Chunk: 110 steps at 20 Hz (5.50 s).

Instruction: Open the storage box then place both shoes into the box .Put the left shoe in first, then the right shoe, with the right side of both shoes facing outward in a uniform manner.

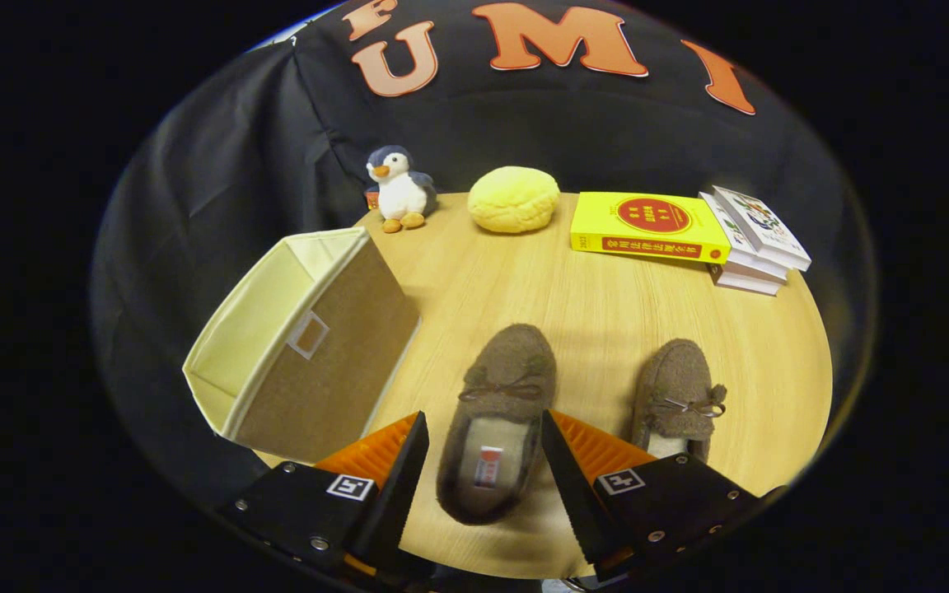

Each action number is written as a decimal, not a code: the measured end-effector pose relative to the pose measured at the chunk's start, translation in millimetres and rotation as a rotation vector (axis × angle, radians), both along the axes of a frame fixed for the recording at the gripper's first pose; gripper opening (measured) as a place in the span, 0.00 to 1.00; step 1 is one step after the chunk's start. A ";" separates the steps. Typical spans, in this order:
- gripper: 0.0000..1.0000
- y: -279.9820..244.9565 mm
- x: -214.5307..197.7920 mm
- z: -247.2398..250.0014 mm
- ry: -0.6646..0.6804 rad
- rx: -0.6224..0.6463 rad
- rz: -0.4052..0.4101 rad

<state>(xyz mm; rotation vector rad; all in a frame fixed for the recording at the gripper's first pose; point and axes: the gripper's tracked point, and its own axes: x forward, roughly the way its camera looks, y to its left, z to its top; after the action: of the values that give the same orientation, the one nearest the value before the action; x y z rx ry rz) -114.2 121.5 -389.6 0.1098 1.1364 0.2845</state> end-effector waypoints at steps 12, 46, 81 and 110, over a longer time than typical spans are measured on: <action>0.73 -14.5 -0.9 -77.3 0.121 -0.030 -0.033; 0.04 87.9 90.2 88.6 -0.049 0.007 -0.184; 0.23 288.4 42.3 11.5 0.354 0.153 -0.112; 0.97 -129.1 -11.4 10.7 0.055 -0.053 -0.317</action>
<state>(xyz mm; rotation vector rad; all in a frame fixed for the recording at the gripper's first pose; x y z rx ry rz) -125.6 -7.6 -378.8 0.2492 1.1615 -0.0311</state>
